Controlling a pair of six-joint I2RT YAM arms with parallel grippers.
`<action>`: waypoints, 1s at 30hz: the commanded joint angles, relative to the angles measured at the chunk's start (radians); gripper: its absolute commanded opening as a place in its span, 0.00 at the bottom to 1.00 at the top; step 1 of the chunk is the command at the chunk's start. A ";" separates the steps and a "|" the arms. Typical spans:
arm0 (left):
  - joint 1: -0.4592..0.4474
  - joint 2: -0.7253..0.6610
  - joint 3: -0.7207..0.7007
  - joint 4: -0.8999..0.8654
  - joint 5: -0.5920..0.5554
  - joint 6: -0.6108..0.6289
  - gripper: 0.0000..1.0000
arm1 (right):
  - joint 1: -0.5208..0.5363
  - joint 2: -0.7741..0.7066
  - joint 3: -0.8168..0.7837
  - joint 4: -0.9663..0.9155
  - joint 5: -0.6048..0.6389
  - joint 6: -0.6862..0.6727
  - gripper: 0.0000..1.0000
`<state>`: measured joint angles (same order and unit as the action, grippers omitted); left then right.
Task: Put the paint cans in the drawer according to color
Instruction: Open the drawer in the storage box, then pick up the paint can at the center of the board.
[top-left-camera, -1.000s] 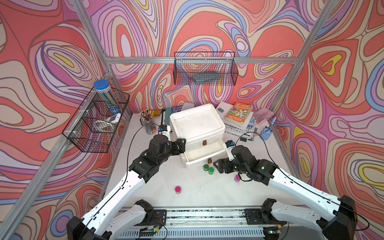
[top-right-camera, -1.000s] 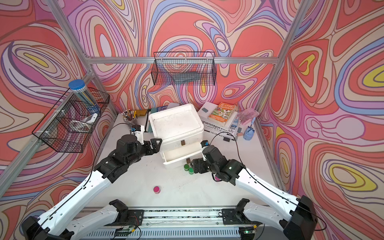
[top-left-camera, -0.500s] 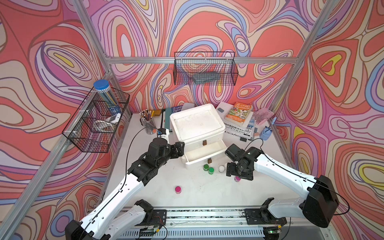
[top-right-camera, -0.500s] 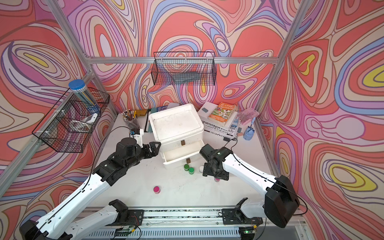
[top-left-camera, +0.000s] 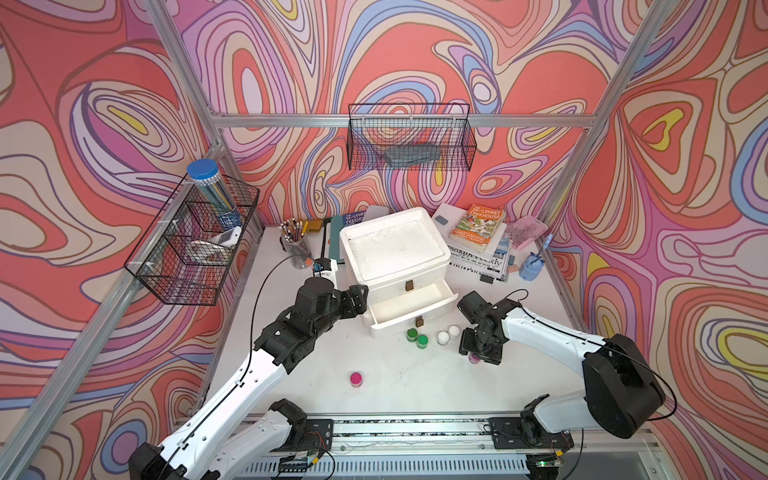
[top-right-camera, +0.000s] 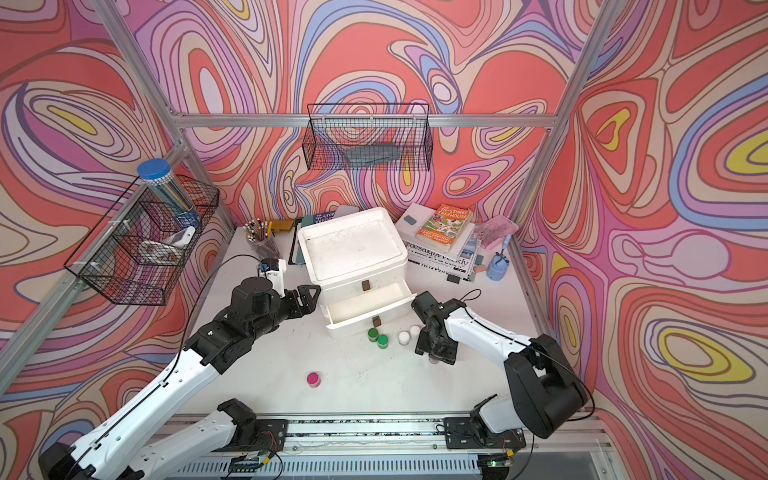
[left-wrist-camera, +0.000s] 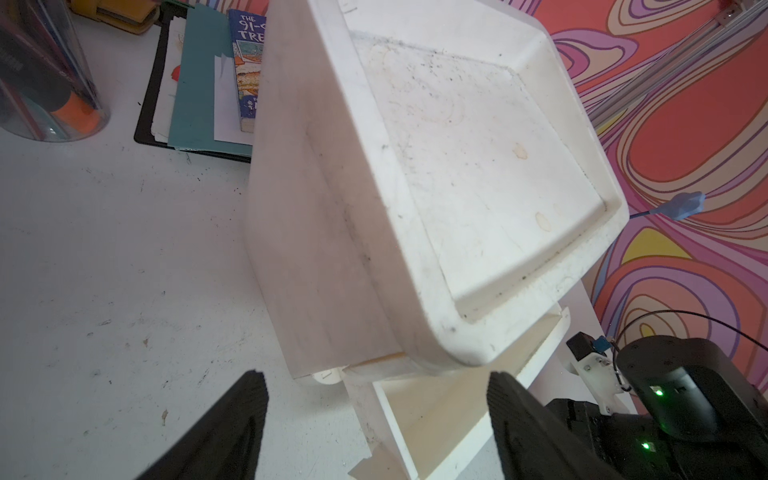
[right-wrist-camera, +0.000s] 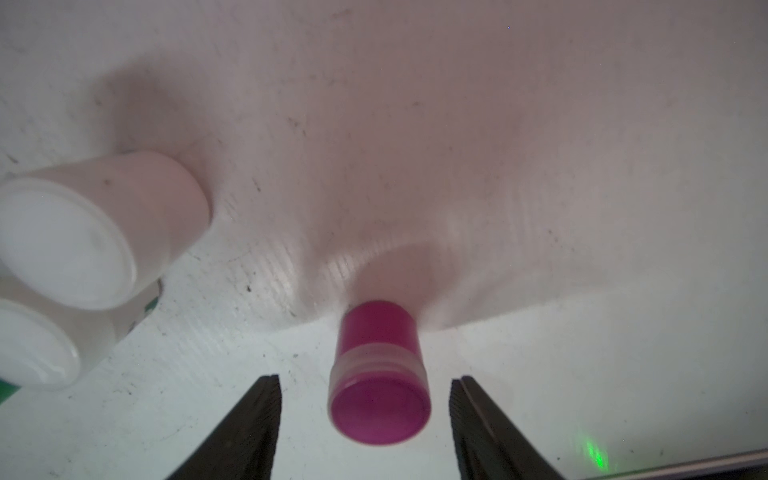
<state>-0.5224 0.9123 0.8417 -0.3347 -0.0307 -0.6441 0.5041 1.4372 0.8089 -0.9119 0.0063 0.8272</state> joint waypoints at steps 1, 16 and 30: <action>0.001 -0.022 -0.015 -0.021 -0.018 0.001 0.82 | -0.011 0.000 -0.025 0.031 0.010 -0.005 0.62; -0.014 -0.046 0.041 -0.031 0.120 0.270 0.77 | -0.010 -0.057 -0.059 0.030 0.026 0.004 0.26; -0.279 0.159 0.175 -0.240 0.196 0.705 0.81 | -0.011 -0.175 0.091 -0.187 0.164 -0.043 0.15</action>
<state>-0.7826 1.0145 0.9794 -0.4931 0.1623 -0.0395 0.4976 1.2991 0.8543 -1.0210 0.0948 0.8013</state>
